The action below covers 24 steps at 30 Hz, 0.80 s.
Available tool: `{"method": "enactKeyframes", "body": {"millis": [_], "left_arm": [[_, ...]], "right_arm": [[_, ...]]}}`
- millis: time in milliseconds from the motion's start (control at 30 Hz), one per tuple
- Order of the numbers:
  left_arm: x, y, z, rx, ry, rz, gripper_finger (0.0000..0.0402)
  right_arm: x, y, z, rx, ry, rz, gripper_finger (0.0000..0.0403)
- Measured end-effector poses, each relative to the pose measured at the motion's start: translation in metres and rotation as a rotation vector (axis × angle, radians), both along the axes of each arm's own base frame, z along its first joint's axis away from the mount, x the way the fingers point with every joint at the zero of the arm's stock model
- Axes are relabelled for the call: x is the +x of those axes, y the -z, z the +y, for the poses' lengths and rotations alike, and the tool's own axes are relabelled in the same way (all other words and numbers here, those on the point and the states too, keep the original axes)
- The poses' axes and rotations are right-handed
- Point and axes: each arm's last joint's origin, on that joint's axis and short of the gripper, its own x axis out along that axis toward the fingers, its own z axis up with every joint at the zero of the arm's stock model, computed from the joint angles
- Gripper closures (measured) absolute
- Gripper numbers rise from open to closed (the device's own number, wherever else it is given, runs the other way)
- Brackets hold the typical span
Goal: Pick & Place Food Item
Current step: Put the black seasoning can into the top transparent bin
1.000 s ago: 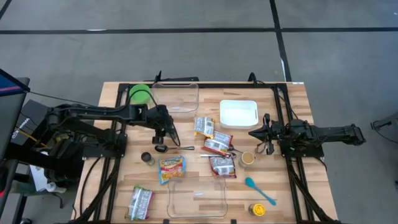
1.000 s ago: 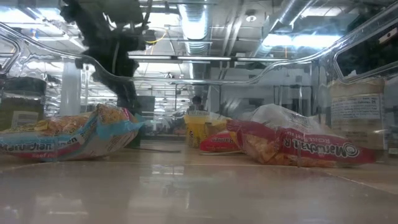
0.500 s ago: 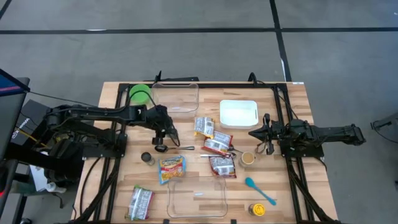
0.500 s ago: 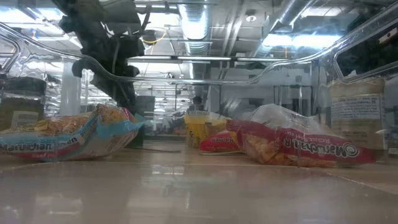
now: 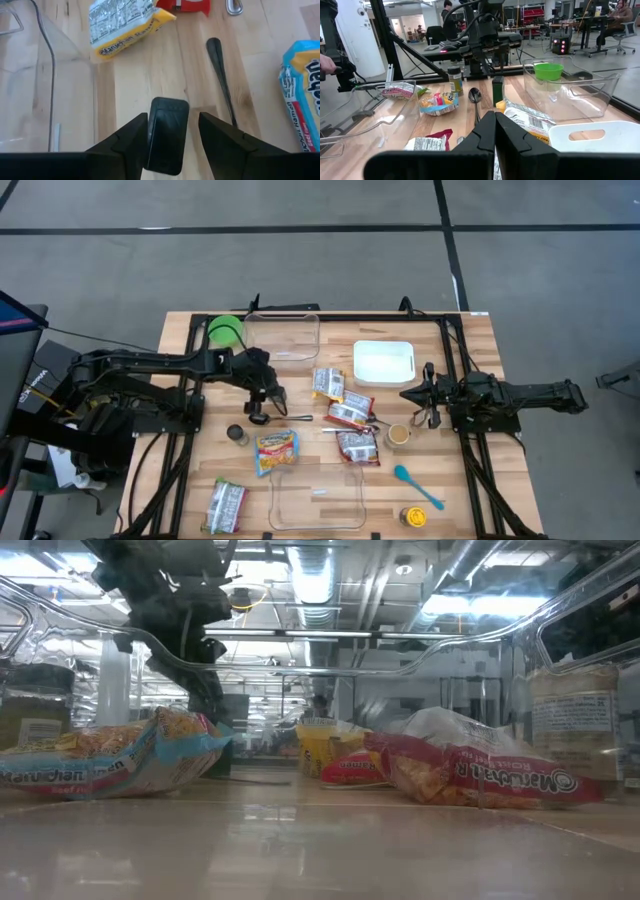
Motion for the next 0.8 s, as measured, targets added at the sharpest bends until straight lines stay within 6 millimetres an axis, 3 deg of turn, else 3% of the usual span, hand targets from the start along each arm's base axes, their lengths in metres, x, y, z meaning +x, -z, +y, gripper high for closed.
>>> {"method": "enactKeyframes", "body": {"millis": [400, 600, 800], "left_arm": [[0.000, 0.000, 0.000, 0.003, 0.001, -0.006, 0.0233], [-0.005, 0.018, -0.001, 0.003, 0.002, 0.001, 0.0231], [-0.006, 0.023, 0.000, 0.037, -0.018, -0.033, 0.0229]], "right_arm": [[0.000, 0.000, 0.000, 0.000, 0.000, 0.000, 0.0403], [0.000, 0.000, 0.000, 0.000, 0.000, 0.000, 0.0403], [0.000, 0.000, 0.000, 0.000, 0.000, 0.000, 0.0403]]}}
